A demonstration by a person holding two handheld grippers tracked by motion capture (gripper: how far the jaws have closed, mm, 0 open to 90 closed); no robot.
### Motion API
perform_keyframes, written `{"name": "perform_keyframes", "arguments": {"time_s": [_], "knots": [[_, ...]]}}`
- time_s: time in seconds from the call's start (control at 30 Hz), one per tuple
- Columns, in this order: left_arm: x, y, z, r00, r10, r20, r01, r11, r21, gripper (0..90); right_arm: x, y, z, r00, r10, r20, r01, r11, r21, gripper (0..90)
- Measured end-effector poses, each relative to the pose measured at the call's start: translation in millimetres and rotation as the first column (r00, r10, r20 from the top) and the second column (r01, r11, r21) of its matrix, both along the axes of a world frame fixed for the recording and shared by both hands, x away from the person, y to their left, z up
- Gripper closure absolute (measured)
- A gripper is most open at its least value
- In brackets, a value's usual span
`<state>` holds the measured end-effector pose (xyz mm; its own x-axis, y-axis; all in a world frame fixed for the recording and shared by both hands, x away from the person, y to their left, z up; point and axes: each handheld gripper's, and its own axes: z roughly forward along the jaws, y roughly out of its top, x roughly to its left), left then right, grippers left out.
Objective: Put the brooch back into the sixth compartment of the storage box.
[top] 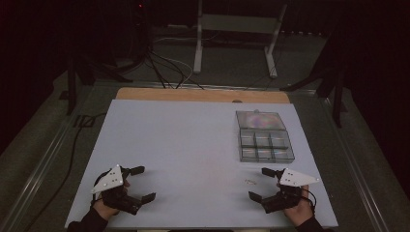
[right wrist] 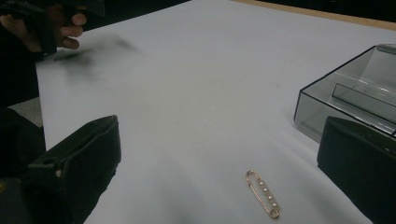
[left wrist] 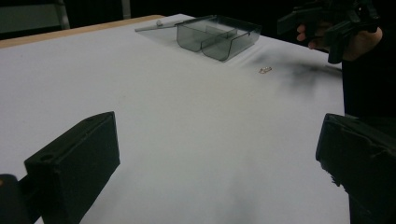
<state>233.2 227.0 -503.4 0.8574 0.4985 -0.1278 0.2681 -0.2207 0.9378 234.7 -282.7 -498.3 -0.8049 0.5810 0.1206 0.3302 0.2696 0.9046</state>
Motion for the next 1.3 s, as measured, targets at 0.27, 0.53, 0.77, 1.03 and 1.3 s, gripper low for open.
{"name": "perform_keyframes", "arguments": {"time_s": [0.27, 0.53, 0.77, 1.03, 1.3], "knots": [[-0.1, -0.1, -0.1, 1.0, 0.0, -0.001, 0.0, 1.0, 0.005, 1.4, -0.2, 0.3, 1.3, 1.0, -0.001, -0.004, 0.001, 1.0, -0.004, 0.0], [0.1, 1.1, -0.2, 1.0, 0.004, -0.003, -0.004, 1.0, 0.005, 1.4, -2.0, 3.4, 3.4, 0.9972, 0.052, -0.055, -0.051, 0.999, 0.013, 0.0], [0.3, 1.4, -0.4, 1.0, 0.005, -0.004, -0.005, 1.0, 0.007, 1.4, -5.8, 6.5, 15.1, 0.9935, 0.101, -0.052, -0.099, 0.994, 0.053, 0.0], [0.5, 1.3, -0.2, 1.0, 0.005, -0.005, -0.005, 1.0, 0.005, 1.4, -5.1, 10.9, 28.3, 0.9838, 0.169, -0.061, -0.164, 0.984, 0.075, 0.0], [0.2, 1.2, 0.0, 1.0, 0.003, -0.004, -0.003, 1.0, 0.008, 1.4, 0.2, 14.7, 39.3, 0.9769, 0.206, -0.058, -0.201, 0.976, 0.081, 0.0]]}}
